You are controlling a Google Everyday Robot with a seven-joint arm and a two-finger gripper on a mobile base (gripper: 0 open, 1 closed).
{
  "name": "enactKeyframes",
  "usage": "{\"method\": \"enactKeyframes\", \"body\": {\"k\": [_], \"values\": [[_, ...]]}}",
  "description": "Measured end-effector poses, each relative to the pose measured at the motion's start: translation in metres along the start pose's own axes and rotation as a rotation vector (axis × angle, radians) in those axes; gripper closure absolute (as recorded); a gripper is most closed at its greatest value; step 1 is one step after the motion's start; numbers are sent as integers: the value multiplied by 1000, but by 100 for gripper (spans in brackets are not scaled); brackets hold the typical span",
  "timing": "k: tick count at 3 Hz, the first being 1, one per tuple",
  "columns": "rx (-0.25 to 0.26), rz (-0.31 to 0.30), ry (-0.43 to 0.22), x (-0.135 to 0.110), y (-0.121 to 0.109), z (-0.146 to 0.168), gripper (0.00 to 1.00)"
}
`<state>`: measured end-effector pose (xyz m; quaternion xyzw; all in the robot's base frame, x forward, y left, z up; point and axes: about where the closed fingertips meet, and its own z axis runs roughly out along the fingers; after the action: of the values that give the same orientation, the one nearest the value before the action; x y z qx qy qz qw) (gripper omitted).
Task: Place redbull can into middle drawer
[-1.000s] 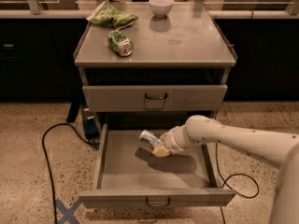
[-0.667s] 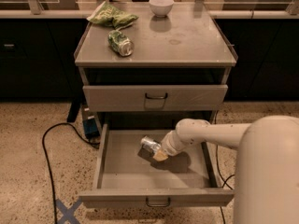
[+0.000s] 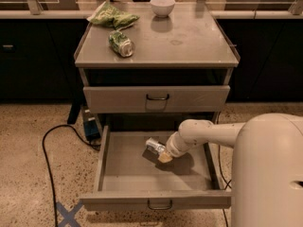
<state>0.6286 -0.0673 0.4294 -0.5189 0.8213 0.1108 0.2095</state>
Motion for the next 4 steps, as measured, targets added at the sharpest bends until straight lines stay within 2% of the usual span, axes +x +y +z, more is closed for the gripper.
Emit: {"method": "enactKeyframes", "body": {"k": [1, 2, 3, 4], "values": [[-10, 48, -23, 13, -2, 10, 100], [-14, 100, 15, 36, -9, 57, 100], [-19, 118, 58, 49, -8, 81, 100], [-19, 118, 58, 47, -8, 77, 88]]}}
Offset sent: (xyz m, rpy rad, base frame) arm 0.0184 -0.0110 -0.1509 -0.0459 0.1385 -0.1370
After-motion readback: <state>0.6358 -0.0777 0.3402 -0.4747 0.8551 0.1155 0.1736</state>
